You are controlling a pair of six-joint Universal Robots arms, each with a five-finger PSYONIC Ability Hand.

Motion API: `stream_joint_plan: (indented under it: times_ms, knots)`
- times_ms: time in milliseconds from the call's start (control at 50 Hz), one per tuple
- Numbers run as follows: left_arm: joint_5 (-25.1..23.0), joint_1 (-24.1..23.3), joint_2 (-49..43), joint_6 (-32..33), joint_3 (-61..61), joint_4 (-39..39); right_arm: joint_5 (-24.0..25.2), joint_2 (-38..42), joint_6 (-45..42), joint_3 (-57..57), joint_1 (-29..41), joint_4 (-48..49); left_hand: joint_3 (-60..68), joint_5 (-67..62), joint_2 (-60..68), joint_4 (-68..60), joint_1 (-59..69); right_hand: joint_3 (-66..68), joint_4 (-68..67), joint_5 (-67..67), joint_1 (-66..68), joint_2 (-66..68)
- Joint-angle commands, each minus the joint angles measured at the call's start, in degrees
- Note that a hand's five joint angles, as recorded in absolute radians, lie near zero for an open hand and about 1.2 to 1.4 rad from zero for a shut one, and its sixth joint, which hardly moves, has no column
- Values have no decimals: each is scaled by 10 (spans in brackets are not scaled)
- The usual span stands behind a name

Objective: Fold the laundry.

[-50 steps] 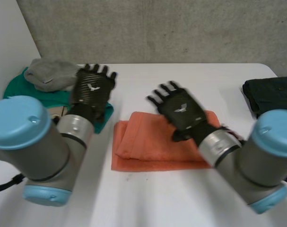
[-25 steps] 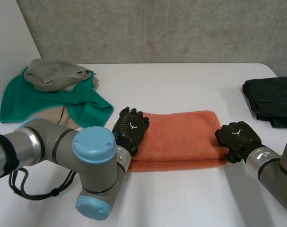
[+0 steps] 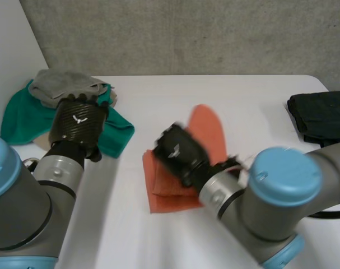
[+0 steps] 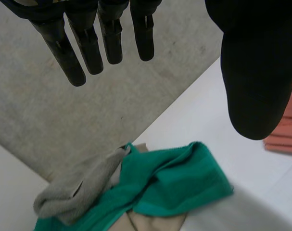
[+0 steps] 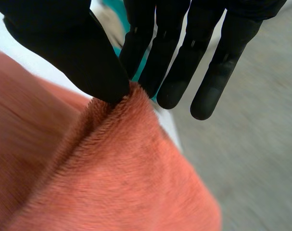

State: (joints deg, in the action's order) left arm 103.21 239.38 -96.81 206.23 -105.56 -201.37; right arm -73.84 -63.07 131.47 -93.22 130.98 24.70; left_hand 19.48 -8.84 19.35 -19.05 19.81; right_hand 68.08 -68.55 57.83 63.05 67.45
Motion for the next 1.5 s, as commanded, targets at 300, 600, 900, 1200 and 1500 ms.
stream_joint_plan:
  times_ms: [300,600,900,1200,1500]
  knots:
    - [-37,-97,-167,-47,217,1,-46,-100,494,19,-174,-98,2,-8,3,-6,-2,-437,442,-434,-387,-431]
    - [-93,-133,-403,-82,425,79,-47,40,470,147,-215,-282,-94,88,-93,90,-98,-581,585,-578,-531,-574]
    - [91,-160,-397,-76,396,216,35,126,463,228,-188,-322,-86,79,-85,82,-89,-581,585,-578,-531,-574]
    - [138,-169,-353,-74,331,221,9,182,375,261,-155,-353,-83,76,-81,78,-86,-581,585,-578,-531,-574]
    - [120,-164,-255,-80,323,217,-14,39,338,210,-149,-340,-86,79,-85,82,-89,-581,585,-578,-531,-574]
